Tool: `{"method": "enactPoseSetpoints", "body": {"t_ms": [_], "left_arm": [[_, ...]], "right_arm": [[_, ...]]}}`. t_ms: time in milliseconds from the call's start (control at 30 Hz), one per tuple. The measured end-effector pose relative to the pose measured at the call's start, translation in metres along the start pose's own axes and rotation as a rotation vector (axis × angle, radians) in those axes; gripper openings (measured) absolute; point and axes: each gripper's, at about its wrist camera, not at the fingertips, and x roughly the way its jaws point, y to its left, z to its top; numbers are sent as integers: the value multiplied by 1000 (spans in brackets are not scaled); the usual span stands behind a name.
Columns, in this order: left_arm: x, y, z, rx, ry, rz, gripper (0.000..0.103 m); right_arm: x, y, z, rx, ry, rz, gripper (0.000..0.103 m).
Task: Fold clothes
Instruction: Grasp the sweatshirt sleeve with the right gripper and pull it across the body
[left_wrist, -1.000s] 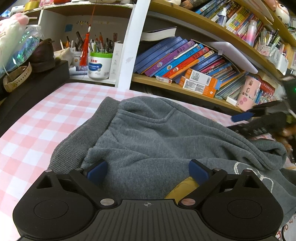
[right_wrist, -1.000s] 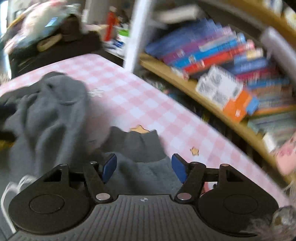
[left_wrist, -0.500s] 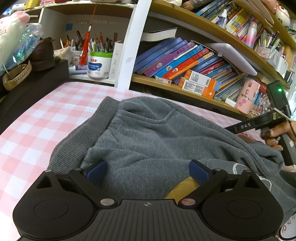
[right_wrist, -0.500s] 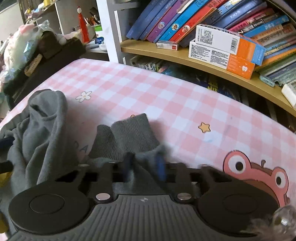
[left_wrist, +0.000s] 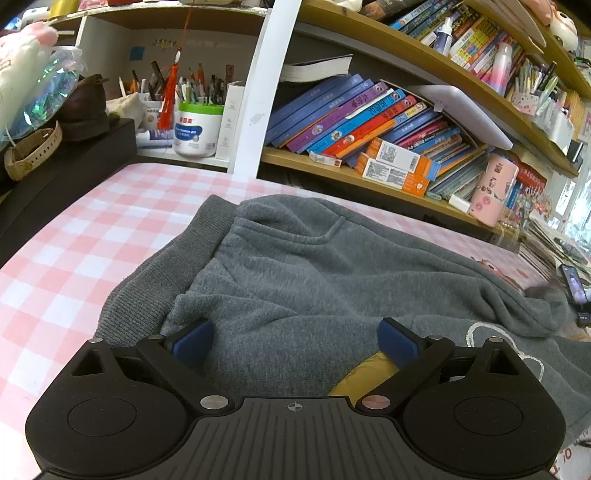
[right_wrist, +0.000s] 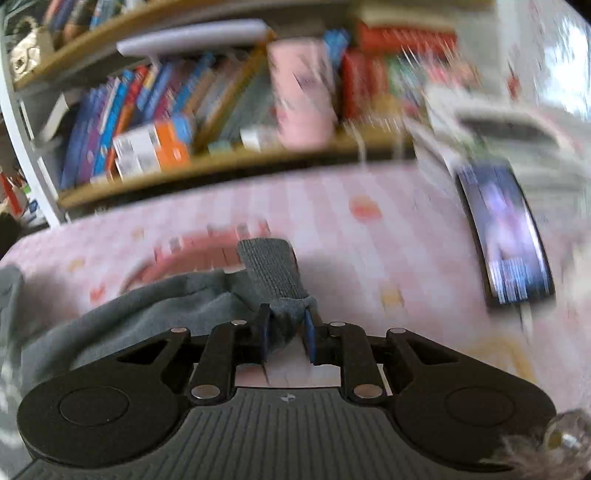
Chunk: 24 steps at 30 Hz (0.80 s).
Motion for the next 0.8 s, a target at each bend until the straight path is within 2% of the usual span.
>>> {"method": "enactPoseSetpoints", "body": {"t_ms": [67,100,133,267,367,467,533,633,667,733,800], "left_arm": [[-1,0,0,3,-4,5,98],[-1,-1,0,5,-7,9,98],[-2,-1,0,7,-10,13,98],[-5,-3,0,19,-25,31,98],[-18,-12,3,80,-76,61,98],[-31,-20,13,147,-118,46,98],[-34,-28,23,216,-128,43,98],[-30,-50,42,406,-127,48,98],[-27,-58,48,477,-125,52,98],[-15,-68,57,592,-116,67,98],[2,-76,66,652,-89,95,98]], "right_arm": [[-5,-8,-20,9,22,-12,21],[-8,-9,-28,5,27,-26,30],[-10,-10,-34,-2,17,-35,33],[-29,-8,-40,-36,-50,-45,36],[-46,-1,-34,-108,-131,-48,47],[-60,22,-35,-285,-178,14,53],[-66,42,-38,-415,-193,90,66],[-65,79,-47,-648,-222,200,76],[-64,92,-51,-731,-234,230,77],[-57,109,-50,-811,-238,245,77],[-50,125,-48,-891,-242,260,74]]}}
